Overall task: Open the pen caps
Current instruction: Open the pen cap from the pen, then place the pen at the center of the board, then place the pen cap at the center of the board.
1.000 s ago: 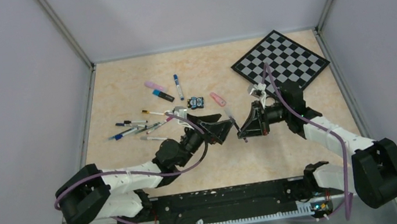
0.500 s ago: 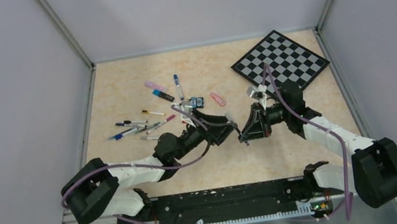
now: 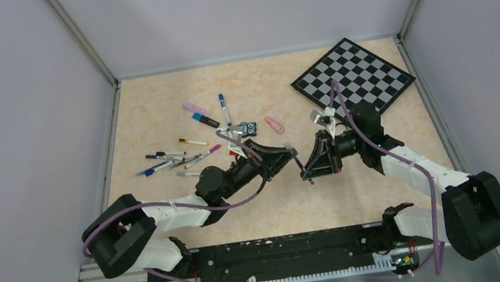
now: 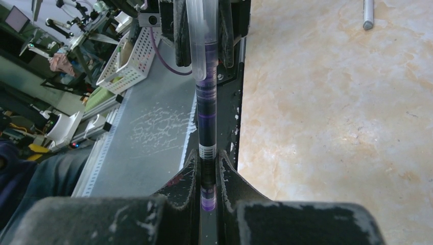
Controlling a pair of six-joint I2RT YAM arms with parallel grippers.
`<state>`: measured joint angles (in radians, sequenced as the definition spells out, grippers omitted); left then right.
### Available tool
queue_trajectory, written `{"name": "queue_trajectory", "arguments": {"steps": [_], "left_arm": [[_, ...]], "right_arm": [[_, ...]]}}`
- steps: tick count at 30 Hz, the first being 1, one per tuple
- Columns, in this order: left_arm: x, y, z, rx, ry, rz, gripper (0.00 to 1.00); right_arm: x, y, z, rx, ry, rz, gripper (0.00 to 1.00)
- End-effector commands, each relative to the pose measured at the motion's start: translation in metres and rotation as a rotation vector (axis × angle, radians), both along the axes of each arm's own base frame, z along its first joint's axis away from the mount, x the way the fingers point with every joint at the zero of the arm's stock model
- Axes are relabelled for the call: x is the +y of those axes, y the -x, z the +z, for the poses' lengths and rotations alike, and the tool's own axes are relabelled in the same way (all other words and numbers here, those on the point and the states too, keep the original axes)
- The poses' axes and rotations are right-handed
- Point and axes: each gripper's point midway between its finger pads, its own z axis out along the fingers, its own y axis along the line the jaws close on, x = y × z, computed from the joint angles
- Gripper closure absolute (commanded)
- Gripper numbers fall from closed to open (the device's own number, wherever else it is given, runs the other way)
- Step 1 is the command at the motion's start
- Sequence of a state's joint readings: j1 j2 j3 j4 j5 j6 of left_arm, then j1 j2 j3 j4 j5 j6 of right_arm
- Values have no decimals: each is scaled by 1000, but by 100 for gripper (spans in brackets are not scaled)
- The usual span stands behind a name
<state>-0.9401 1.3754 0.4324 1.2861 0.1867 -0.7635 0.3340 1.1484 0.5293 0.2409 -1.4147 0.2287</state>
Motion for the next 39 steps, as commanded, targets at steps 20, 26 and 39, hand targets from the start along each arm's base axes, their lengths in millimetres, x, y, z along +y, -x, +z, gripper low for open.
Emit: {"name": "queue_trajectory", "arguments": {"steps": [20,26,39], "left_arm": [[109,-76,169,-275,313,503,100],[115,-74,158,-236,231,501,100],[143,-49,-62,489,-270,525,100]], "right_arm": [[11,0,-14,9,26,22,100],[-1,-42,-37,-219,249,-166,100],[-82,-126,-97,-261,673,-616,100]]}}
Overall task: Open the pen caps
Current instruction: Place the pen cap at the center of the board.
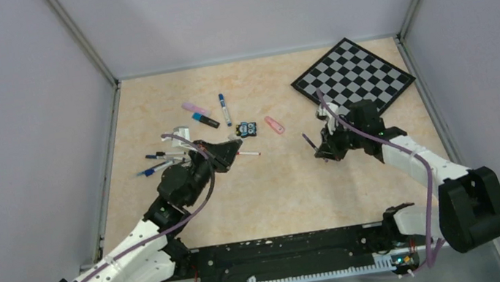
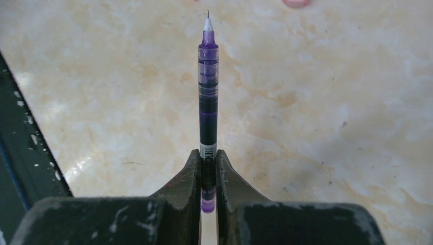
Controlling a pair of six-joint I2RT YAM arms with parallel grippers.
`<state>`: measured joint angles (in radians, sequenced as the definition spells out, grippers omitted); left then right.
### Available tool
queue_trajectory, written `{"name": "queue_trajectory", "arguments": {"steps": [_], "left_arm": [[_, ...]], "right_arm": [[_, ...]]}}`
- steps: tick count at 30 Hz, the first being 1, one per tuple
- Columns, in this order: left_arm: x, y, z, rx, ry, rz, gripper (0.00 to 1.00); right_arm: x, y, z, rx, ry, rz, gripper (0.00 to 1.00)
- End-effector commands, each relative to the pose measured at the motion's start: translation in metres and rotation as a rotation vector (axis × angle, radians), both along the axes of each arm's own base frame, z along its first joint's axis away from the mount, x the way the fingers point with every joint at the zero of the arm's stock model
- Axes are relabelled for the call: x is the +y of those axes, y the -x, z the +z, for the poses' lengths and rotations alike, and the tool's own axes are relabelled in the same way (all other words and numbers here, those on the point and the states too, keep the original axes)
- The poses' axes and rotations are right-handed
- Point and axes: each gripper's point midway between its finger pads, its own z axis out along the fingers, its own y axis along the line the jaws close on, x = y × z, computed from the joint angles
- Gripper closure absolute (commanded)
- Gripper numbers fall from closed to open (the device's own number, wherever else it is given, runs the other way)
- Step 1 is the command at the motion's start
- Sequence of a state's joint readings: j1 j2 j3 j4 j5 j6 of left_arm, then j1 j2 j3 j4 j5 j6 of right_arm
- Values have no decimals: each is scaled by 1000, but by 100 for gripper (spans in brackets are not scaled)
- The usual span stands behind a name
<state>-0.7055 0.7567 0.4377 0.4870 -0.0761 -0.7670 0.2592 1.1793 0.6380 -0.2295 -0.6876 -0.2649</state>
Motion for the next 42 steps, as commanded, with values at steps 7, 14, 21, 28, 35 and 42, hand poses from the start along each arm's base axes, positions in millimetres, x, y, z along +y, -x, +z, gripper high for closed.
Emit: {"name": "queue_trajectory", "arguments": {"steps": [7,14,21,28,35,42], "left_arm": [[26,24,-162,702,-219,120,100],[32,24,-200,827,-304,184,100],[43,24,-227,908,-416,250,100],[53,21,-241,915,-493,294,100],[59,22,-254,952,-555,324,98],[61,22,-262,966,-577,330,90]], "right_arm": [[-29,-30,-35,61,182,-162,96],[-33,-32,-51,122,216,-187,91],[-35,-33,-59,151,237,-203,86],[-37,-35,-64,170,252,-222,84],[-38,-36,-65,175,256,-228,78],[-38,-35,-65,178,259,-229,77]]}}
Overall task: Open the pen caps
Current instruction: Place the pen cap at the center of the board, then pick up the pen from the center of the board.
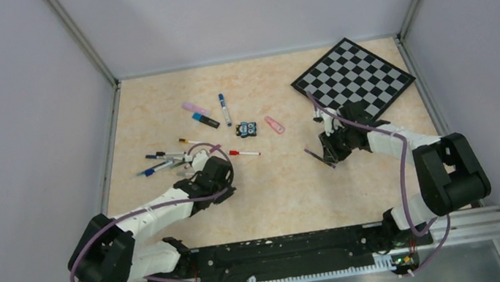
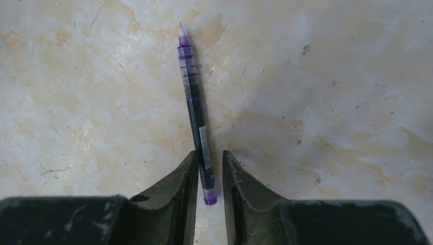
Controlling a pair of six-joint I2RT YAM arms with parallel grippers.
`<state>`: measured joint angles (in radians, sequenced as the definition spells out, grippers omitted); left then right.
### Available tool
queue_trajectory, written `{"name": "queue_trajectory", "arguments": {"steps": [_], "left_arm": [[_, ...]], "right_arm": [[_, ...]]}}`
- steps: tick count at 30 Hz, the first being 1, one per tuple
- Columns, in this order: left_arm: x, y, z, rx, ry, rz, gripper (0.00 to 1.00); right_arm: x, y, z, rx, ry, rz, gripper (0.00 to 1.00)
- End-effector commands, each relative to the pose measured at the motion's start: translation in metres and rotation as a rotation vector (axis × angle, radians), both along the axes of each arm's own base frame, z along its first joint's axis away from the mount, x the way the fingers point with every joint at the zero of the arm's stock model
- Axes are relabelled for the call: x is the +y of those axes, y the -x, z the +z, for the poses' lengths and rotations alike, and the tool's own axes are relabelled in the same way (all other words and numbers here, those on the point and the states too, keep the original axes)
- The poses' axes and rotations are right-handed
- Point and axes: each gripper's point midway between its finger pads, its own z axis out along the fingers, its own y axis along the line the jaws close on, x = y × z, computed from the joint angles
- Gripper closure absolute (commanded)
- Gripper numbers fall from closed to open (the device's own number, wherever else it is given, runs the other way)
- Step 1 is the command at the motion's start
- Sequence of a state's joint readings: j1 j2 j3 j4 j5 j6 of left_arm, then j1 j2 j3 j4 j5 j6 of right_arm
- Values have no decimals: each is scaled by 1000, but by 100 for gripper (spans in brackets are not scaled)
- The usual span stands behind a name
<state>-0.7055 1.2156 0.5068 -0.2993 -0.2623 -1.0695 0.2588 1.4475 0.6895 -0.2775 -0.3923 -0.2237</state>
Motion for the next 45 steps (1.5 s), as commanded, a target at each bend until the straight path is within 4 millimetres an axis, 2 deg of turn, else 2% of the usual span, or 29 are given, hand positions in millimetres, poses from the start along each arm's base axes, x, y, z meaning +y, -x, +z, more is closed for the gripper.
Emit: {"name": "queue_trajectory", "arguments": {"steps": [1,10,17,21,26,27,31,34,38,40,41,45], "left_arm": [[2,-7,3,-16,-25,9,88],[4,-4,0,2,-43,7,71],[5,-6,13,-18,-45,4,64],[7,-10,32,-56,-45,0,56],[6,-20,66,-165,-58,-83,32],[1,-24,74,-207,-59,-134,29],[-23,-33,102,-358,-5,-320,3],[-43,-36,122,-448,94,-391,1],[-53,-51,133,-465,188,-329,1],[-53,-62,130,-433,208,-264,1],[-53,-69,127,-395,221,-191,1],[-25,-87,93,-187,117,156,1]], "right_arm": [[3,-18,14,-46,-11,-12,77],[5,-17,16,-45,-22,-4,74],[8,-16,21,-52,-39,12,70],[10,-17,26,-67,-50,24,66],[13,-17,39,-103,-65,54,56],[13,-17,41,-112,-66,61,53],[17,-14,53,-143,-83,111,44],[22,-9,65,-167,-114,165,38],[27,-4,75,-184,-140,206,36],[27,-5,79,-195,-142,211,35],[27,-4,81,-199,-142,211,35],[27,-5,86,-218,-144,212,35]]}}
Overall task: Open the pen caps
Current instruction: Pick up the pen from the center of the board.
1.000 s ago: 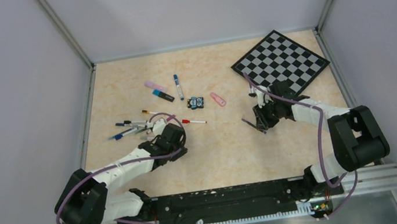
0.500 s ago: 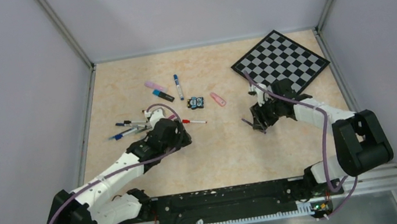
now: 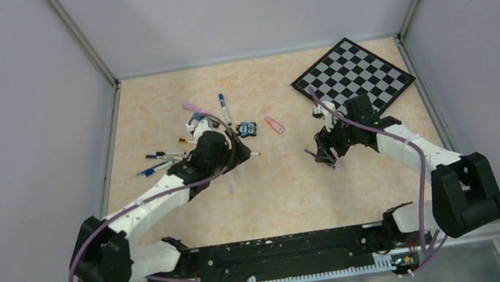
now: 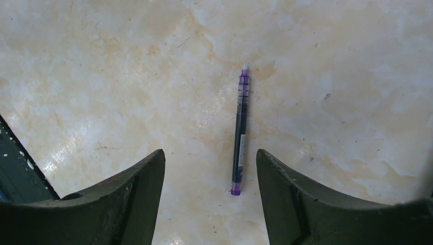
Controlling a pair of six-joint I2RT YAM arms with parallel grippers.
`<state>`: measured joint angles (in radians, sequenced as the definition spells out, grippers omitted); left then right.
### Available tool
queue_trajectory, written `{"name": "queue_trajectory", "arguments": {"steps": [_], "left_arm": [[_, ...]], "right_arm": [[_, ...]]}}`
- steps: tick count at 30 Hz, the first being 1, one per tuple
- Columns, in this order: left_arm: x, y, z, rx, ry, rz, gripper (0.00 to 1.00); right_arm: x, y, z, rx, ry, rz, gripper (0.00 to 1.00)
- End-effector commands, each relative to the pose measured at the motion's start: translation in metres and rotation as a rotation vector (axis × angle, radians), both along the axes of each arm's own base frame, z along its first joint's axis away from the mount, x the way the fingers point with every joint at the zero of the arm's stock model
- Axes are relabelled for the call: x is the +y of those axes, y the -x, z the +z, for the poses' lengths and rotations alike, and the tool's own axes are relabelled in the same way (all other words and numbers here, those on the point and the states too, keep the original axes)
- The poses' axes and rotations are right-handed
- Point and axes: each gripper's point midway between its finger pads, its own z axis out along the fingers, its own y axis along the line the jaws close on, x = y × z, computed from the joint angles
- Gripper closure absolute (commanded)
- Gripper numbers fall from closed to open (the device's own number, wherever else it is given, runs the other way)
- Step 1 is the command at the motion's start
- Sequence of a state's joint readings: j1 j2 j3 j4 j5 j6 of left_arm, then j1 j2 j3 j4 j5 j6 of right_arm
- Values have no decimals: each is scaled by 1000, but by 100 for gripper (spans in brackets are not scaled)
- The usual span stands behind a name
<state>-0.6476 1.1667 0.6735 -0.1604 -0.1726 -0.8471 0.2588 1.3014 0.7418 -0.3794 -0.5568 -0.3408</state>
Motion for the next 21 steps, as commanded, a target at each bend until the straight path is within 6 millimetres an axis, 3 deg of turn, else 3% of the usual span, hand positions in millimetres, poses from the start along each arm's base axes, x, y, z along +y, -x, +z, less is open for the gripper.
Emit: {"name": "queue_trajectory", "arguments": {"steps": [1,4,7,16,21], "left_arm": [[16,-33,0,163,19,387,1],[31,-36,-15,295,-107,549,2],[31,-46,-24,354,-170,618,2],[24,-66,-53,424,-68,655,27],[29,-74,-63,440,-67,675,33]], "right_arm": [[5,-11,32,-97,-36,28,35],[5,-11,33,-103,-38,25,35],[5,-11,35,-106,-37,22,35],[4,-12,37,-121,-35,16,35],[4,-12,38,-122,-35,16,35]]}}
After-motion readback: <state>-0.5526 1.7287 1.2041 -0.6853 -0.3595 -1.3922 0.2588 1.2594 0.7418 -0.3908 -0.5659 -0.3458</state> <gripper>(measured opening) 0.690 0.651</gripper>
